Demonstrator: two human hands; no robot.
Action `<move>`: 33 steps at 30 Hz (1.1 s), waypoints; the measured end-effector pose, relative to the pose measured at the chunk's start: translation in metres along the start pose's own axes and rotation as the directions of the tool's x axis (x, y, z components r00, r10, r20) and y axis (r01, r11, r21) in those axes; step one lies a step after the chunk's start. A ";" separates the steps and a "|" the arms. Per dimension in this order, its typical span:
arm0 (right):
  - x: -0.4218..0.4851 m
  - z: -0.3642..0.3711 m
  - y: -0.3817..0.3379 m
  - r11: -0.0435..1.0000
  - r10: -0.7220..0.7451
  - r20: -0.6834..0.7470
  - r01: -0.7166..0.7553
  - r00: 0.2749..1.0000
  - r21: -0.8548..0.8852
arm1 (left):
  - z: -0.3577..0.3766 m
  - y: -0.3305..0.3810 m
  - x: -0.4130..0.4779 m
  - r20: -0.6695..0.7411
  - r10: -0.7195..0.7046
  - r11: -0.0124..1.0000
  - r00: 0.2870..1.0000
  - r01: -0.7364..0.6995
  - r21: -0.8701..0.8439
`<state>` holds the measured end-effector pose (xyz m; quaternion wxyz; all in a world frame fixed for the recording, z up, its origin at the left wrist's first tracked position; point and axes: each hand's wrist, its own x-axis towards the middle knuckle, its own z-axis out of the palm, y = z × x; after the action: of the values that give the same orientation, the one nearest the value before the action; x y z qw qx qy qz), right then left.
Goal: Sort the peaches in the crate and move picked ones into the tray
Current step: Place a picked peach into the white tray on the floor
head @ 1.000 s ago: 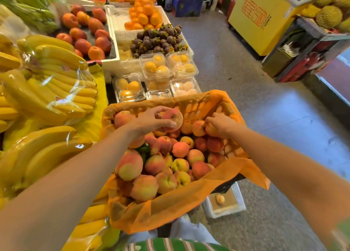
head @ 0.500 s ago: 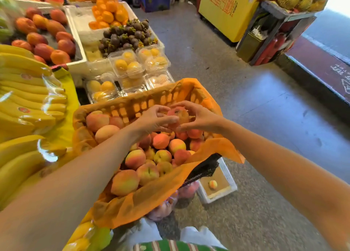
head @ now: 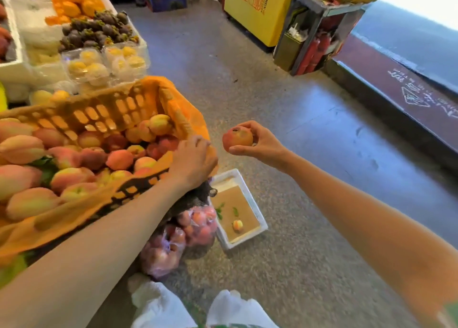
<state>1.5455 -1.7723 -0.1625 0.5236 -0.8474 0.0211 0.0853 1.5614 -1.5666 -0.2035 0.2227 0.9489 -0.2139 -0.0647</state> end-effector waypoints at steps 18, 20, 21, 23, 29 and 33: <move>-0.029 0.007 0.297 0.911 0.412 -0.027 -0.412 0.911 0.006 | 0.274 0.016 0.030 0.319 -0.090 0.993 0.943 0.062 0.097; -0.021 0.030 0.358 0.894 0.447 -0.055 -0.449 0.893 -0.012 | 0.337 -0.011 0.040 0.400 -0.144 0.985 0.905 0.093 0.144; -0.016 0.043 0.390 0.886 0.462 -0.067 -0.464 0.884 -0.017 | 0.369 -0.025 0.043 0.441 -0.164 0.983 0.883 0.109 0.147; -0.004 0.068 0.453 0.875 0.480 -0.093 -0.484 0.872 -0.018 | 0.434 -0.053 0.050 0.511 -0.166 0.984 0.843 0.108 0.142; 0.034 0.130 0.617 0.855 0.511 -0.134 -0.518 0.849 -0.024 | 0.604 -0.118 0.074 0.587 -0.127 0.989 0.799 0.054 0.139; 0.061 0.163 0.715 0.829 0.518 -0.153 -0.538 0.842 -0.152 | 0.695 -0.156 0.084 0.620 -0.124 0.986 0.775 0.024 0.167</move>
<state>1.4965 -1.9456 -0.8757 0.3950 -0.8575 0.2738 0.1836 1.5440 -1.7509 -0.8964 0.0644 0.8946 -0.2425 -0.3697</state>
